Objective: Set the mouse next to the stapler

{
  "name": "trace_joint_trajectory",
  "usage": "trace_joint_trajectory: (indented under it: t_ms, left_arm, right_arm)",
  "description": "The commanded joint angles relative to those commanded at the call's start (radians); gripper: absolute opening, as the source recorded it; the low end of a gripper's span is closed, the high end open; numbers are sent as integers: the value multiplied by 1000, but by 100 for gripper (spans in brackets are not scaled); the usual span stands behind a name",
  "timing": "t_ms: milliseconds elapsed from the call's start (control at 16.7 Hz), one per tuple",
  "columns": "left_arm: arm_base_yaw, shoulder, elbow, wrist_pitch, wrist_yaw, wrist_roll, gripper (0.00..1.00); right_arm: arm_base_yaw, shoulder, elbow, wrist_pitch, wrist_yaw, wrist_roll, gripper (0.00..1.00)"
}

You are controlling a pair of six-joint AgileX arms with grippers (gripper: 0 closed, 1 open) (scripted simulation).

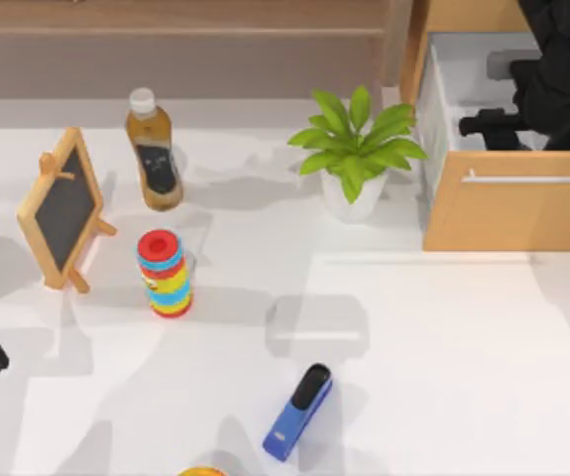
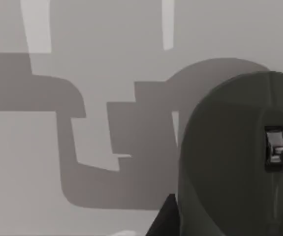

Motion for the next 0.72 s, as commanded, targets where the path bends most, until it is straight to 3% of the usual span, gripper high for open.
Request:
trace_joint_trajectory:
  t_ms: [720]
  left_arm:
    - [0, 0, 0, 0, 0, 0, 100]
  right_arm:
    - [52, -308, -103, 0, 61, 116, 0]
